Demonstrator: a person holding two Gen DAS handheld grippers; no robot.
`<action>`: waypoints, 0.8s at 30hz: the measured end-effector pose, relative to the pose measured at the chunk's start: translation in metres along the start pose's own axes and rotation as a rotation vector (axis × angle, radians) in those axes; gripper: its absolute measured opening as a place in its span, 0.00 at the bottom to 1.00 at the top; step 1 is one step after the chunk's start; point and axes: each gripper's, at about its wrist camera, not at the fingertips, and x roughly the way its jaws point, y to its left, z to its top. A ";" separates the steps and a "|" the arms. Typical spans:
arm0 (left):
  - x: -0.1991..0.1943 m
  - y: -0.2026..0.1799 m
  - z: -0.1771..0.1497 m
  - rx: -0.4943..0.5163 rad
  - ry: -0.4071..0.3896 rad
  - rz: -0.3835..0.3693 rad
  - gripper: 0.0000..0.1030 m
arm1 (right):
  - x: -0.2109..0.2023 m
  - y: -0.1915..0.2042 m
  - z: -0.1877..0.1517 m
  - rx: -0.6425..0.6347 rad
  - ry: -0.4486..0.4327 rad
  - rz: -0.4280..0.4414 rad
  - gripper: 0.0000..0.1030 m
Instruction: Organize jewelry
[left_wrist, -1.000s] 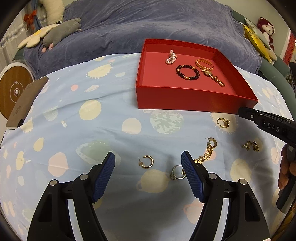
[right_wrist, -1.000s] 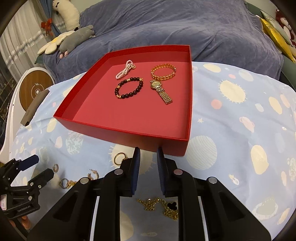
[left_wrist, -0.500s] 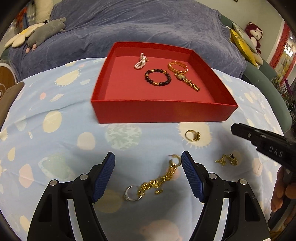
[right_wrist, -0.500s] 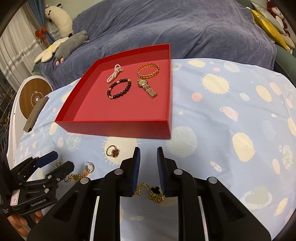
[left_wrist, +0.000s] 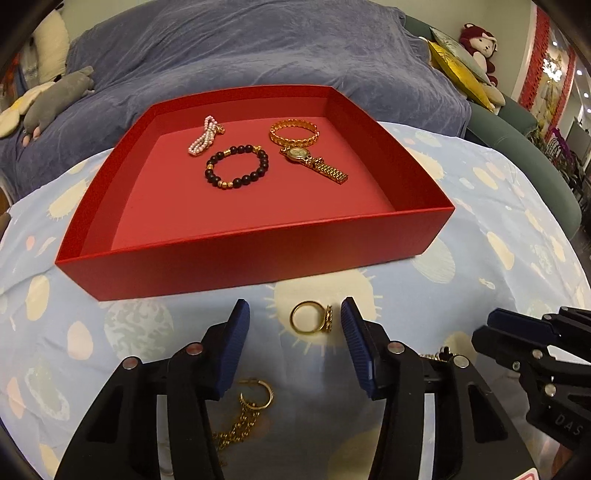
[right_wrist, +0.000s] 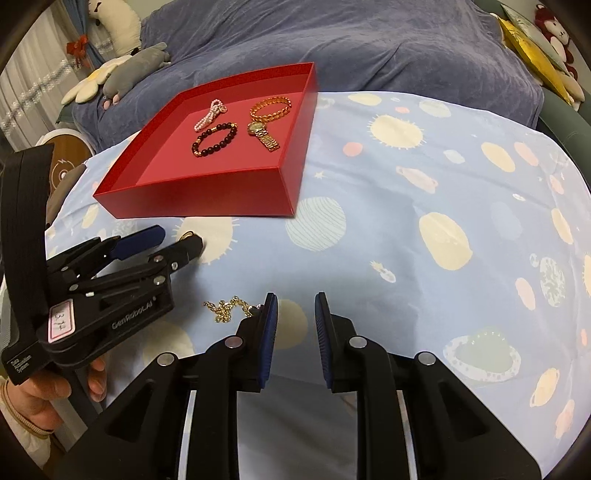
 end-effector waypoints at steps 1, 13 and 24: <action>0.001 -0.002 0.002 0.003 -0.007 0.004 0.37 | -0.001 -0.001 -0.001 0.002 -0.001 0.002 0.29; -0.018 0.000 0.004 0.019 -0.035 0.009 0.01 | -0.002 0.013 -0.012 -0.060 0.009 0.040 0.41; -0.075 0.022 -0.003 -0.047 -0.077 -0.028 0.01 | 0.002 0.031 -0.017 -0.139 -0.004 0.041 0.41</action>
